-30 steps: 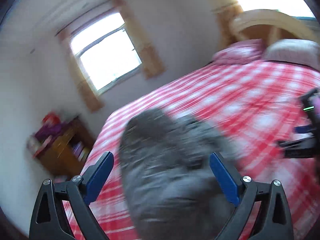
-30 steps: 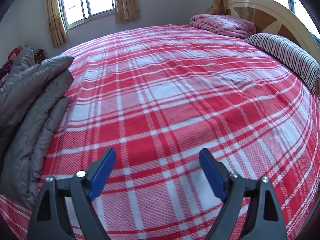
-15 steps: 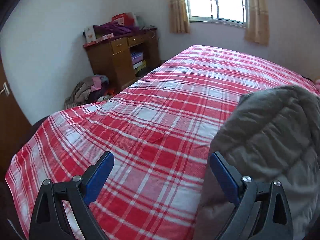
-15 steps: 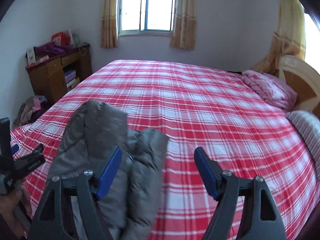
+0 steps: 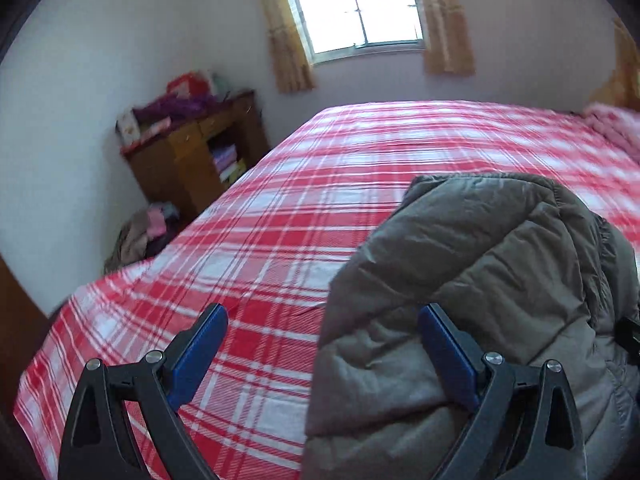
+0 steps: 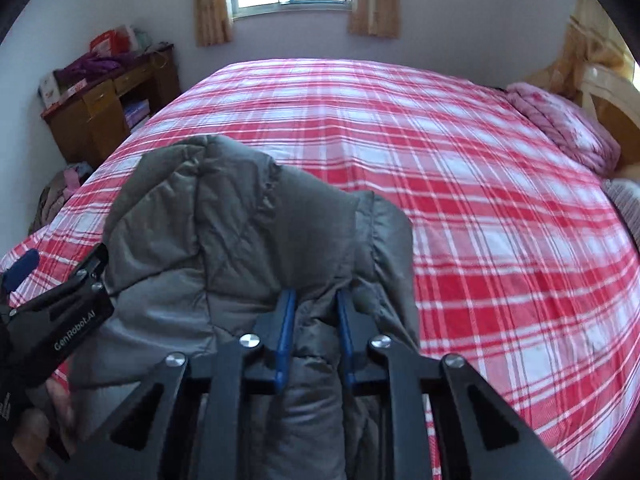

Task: Fold large clothes
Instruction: 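Grasp the folded jacket with both grippers and fold it over again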

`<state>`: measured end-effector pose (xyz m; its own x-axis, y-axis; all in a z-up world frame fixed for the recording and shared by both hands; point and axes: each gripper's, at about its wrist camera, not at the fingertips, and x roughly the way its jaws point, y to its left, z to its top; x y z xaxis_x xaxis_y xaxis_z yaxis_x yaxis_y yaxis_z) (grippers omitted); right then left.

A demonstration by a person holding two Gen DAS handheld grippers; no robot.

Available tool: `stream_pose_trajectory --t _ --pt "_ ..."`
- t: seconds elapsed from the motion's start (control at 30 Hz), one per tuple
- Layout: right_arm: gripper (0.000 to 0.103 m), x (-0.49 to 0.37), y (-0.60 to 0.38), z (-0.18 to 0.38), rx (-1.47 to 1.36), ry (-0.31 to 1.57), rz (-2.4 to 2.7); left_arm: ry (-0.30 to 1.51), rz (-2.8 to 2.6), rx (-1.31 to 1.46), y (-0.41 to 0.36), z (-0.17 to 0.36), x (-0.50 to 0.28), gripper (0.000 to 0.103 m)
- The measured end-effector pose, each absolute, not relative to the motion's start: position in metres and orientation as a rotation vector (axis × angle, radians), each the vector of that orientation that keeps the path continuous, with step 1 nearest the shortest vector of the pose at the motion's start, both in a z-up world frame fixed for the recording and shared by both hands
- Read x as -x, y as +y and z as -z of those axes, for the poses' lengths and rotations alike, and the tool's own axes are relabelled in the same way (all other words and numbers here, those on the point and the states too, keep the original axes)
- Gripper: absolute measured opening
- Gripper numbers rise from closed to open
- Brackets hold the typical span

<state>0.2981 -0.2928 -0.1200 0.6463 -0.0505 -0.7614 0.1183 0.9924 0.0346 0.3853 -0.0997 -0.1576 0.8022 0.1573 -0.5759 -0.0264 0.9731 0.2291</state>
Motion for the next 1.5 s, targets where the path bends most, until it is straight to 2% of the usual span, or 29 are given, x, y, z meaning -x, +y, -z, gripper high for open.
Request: stream_pose_trajectory --t 0.23,0.8,1.27,1.33,1.37,1.5 --pt "0.022 -0.293 -0.324 0.157 -0.181 0.884 0.147 0.68 -0.078 -0.235 -0.118 0.181 -0.395 0.097" --pt "0.023 -0.295 -0.327 0.188 -0.214 0.867 0.122 0.735 -0.049 -0.137 -0.109 0.213 -0.409 0.1" --pt "0.023 -0.283 -0.32 0.198 -0.191 0.805 0.125 0.776 0.042 -0.094 -0.079 0.206 -0.373 0.101" --pt "0.029 -0.278 -0.319 0.196 -0.191 0.784 0.138 0.8 0.058 -0.079 -0.077 0.218 -0.378 0.102" --pt "0.037 -0.274 -0.318 0.194 -0.187 0.771 0.159 0.807 0.063 -0.066 -0.076 0.221 -0.379 0.102" --pt "0.054 -0.256 -0.324 0.191 -0.226 0.726 0.205 0.809 0.079 -0.066 -0.078 0.224 -0.378 0.102"
